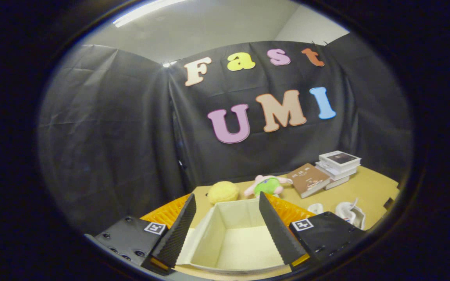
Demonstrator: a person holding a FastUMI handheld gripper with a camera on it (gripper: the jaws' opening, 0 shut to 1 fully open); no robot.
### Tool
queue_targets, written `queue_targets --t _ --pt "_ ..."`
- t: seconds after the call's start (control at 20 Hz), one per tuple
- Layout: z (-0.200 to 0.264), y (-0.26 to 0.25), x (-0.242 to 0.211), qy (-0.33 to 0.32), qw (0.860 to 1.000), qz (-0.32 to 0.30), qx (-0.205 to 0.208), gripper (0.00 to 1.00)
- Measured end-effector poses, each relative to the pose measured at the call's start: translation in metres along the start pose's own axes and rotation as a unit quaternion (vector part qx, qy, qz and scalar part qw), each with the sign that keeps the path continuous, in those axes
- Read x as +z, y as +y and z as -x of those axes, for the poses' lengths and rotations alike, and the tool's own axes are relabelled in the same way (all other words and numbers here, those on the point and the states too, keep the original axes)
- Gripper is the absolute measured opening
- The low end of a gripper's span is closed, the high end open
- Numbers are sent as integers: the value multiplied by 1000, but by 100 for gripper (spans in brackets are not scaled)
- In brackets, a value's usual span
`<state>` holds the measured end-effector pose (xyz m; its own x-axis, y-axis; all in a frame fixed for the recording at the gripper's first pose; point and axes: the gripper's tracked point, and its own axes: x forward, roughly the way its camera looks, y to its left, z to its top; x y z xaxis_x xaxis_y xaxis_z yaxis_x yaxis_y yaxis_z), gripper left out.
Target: Open the storage box then place both shoes into the box .Put the left shoe in first, then the right shoe, with the right side of both shoes facing outward in a uniform manner.
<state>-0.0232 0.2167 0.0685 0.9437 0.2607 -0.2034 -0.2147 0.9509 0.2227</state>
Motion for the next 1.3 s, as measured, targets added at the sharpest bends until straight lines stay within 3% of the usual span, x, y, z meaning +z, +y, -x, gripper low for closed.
queue_targets --t 0.3,0.55,0.7,1.05,1.3 --pt "4 -103 -7 43 993 27 -110 100" --pt "-3 -166 -42 114 979 5 -167 100" --pt "-6 -193 -78 163 969 -11 -183 100" --pt "-13 -229 -161 313 929 41 -193 100" --pt "-15 -248 -185 362 906 63 -209 90"
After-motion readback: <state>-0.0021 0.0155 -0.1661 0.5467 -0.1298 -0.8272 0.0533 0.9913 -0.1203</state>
